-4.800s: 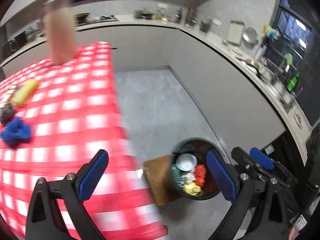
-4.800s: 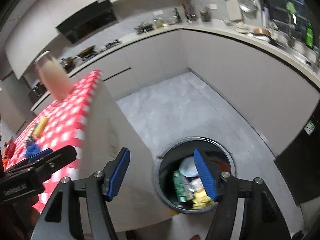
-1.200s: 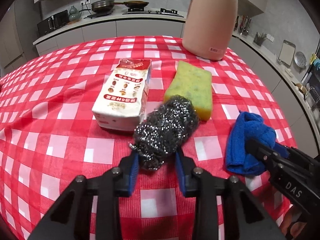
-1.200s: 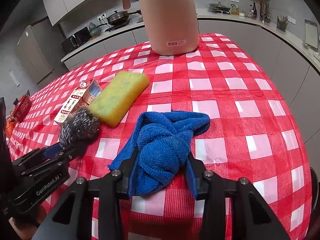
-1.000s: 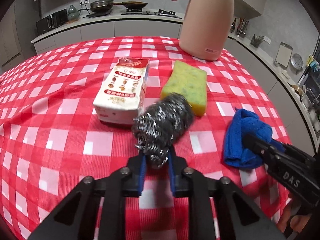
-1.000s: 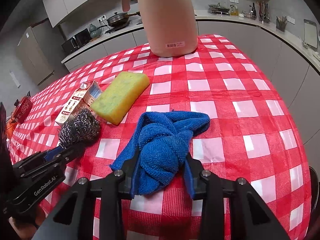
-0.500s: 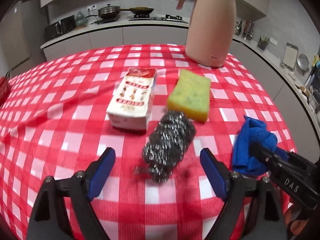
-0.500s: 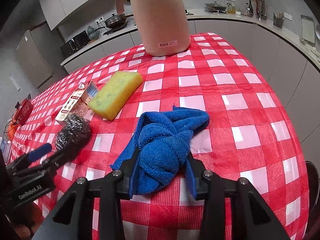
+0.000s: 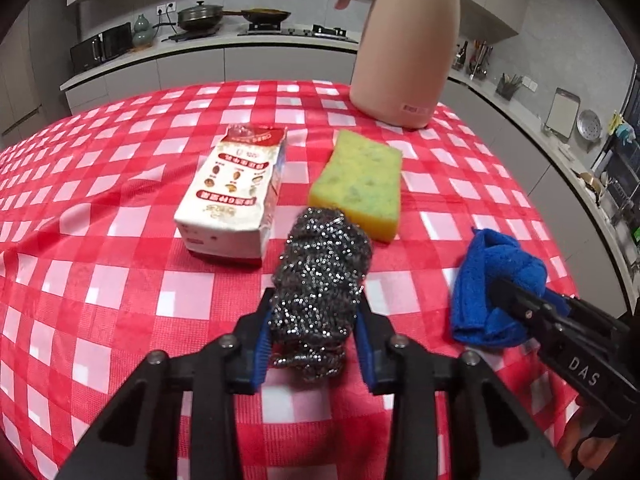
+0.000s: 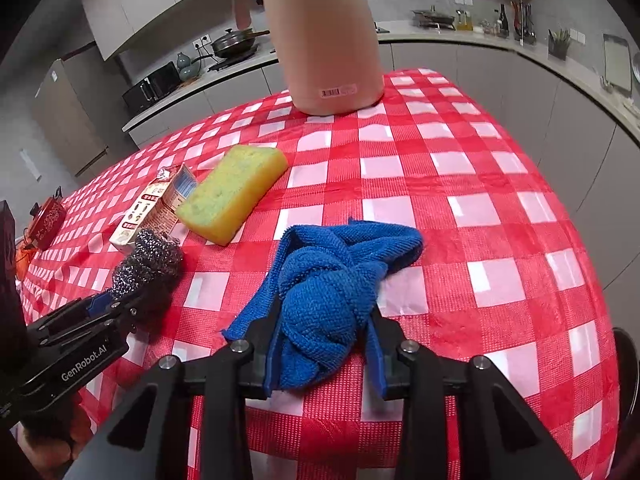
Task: Collect trash
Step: 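Lift the steel wool and blue cloth off the table, then carry both items over the black bin and open both tools to drop them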
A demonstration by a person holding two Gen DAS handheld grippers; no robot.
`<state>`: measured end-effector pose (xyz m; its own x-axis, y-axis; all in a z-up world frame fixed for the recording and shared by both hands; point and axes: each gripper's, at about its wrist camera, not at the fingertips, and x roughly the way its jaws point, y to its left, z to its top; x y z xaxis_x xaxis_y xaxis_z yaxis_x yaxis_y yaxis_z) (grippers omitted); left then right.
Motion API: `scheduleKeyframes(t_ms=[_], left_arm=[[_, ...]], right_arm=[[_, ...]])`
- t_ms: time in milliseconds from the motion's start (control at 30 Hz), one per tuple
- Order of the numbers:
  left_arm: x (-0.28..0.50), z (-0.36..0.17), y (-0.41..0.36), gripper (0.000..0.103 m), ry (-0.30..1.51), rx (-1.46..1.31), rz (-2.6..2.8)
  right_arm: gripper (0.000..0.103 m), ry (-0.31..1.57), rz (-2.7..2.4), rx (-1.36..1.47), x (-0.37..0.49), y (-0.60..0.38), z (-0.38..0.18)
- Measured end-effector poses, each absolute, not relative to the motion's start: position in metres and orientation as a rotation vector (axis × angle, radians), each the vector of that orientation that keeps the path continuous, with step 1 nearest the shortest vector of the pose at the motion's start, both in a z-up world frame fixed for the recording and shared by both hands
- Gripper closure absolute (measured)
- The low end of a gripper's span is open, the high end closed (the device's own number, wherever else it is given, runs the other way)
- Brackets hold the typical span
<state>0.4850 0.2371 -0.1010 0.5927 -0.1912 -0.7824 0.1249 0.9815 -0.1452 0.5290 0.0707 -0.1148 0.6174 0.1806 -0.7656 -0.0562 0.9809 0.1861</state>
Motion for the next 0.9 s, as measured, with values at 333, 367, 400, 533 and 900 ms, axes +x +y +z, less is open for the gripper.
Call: scheduleKeyframes(t_ms=[333, 367, 400, 533, 900], left_arm=[[0.454, -0.072, 0.189, 0.066, 0.884, -0.056, -0.27], [0.448, -0.068, 0.178, 0.066, 0.879, -0.052, -0.281], [0.442, -0.065, 0.167, 0.066, 0.874, -0.046, -0.292], [0.416, -0.055, 0.109, 0.066, 0.863, -0.032, -0.35], [0.343, -0.068, -0.112, 0.066, 0.935, -0.042, -0.569]], right_arm=[[0.068, 0.818, 0.114, 0.187, 0.492, 0.036, -0.084], [0.068, 0.811, 0.111, 0.2, 0.485, 0.026, -0.081], [0.068, 0.804, 0.106, 0.214, 0.476, 0.013, -0.077], [0.068, 0.773, 0.072, 0.241, 0.444, -0.046, -0.068], [0.068, 0.792, -0.097, 0.274, 0.341, -0.274, -0.091]])
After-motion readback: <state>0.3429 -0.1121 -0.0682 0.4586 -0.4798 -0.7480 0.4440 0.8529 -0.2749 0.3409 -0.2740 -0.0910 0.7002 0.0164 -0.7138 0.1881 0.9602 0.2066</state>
